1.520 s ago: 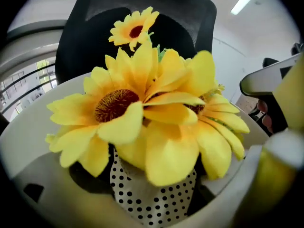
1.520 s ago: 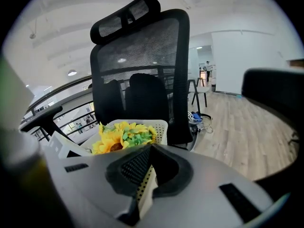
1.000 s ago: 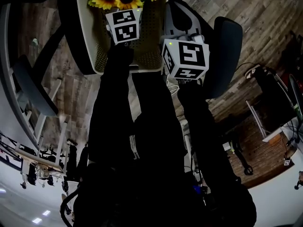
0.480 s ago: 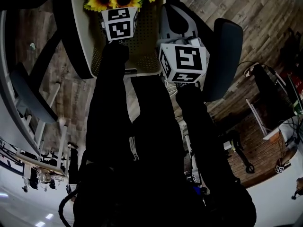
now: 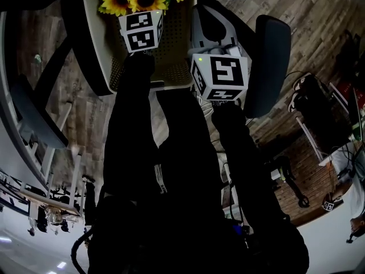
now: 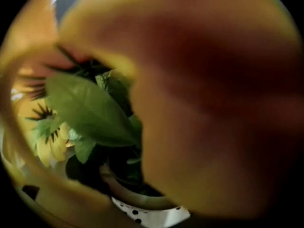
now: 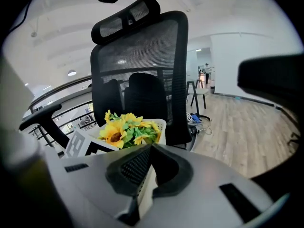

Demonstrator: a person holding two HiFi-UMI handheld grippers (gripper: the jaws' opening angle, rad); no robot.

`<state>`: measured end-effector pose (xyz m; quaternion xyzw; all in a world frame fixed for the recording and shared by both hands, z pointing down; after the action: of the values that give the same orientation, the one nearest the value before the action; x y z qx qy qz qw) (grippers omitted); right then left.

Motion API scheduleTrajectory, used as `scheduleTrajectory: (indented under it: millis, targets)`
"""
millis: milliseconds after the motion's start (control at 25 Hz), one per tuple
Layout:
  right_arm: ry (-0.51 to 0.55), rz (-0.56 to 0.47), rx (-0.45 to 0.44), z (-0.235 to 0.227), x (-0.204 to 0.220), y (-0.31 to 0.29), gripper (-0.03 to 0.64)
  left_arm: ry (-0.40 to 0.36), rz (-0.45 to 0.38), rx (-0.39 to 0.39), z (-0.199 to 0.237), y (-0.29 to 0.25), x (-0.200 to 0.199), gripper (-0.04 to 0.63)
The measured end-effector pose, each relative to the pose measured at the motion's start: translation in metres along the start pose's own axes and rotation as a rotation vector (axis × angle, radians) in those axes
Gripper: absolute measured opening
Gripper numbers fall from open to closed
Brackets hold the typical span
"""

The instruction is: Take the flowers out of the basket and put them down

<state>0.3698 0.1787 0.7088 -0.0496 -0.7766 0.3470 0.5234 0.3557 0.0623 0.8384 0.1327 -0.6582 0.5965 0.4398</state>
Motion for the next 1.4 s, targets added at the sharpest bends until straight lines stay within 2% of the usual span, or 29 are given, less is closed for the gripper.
scheduleTrajectory:
  millis: [240,400,520,680,840,960,1080,1280,1400]
  targets:
    - [0.019,-0.023,0.003,0.014,-0.015,0.018,0.012,0.000,-0.056,-0.013,-0.001,0.041,-0.027,0.532]
    - [0.024,-0.032,0.019,0.036,-0.039,0.051,0.012,0.056,-0.065,-0.013,-0.003,0.095,-0.055,0.532]
    - [0.035,-0.064,0.020,0.051,-0.072,0.071,0.012,0.069,-0.096,-0.037,0.001,0.135,-0.093,0.532]
    - [0.034,-0.091,0.009,0.089,-0.118,0.117,0.012,0.086,-0.122,-0.070,0.010,0.215,-0.136,0.532]
    - [0.069,-0.136,-0.042,0.131,-0.172,0.145,0.012,0.109,-0.169,-0.126,0.032,0.282,-0.183,0.532]
    - [0.087,-0.146,-0.076,0.158,-0.204,0.166,0.012,0.138,-0.172,-0.166,0.046,0.327,-0.205,0.532]
    - [0.113,-0.162,-0.117,0.202,-0.231,0.185,0.012,0.181,-0.187,-0.218,0.075,0.379,-0.217,0.532]
    - [0.186,-0.177,-0.203,0.338,-0.258,0.189,0.012,0.282,-0.238,-0.314,0.185,0.482,-0.213,0.532]
    - [0.180,-0.182,-0.247,0.352,-0.269,0.194,0.012,0.302,-0.250,-0.380,0.199,0.507,-0.220,0.532]
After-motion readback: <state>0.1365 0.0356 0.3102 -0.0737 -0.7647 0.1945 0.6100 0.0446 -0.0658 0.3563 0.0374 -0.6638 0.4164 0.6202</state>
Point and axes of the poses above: the fingertips, and each gripper's own axes: y backward along the fingers, z to its left, x out of its underside, the point moved 1 cm from there along y, backward along the fingers, and after that the axes turned 8 degrees about -x, right-handed, at the moved point
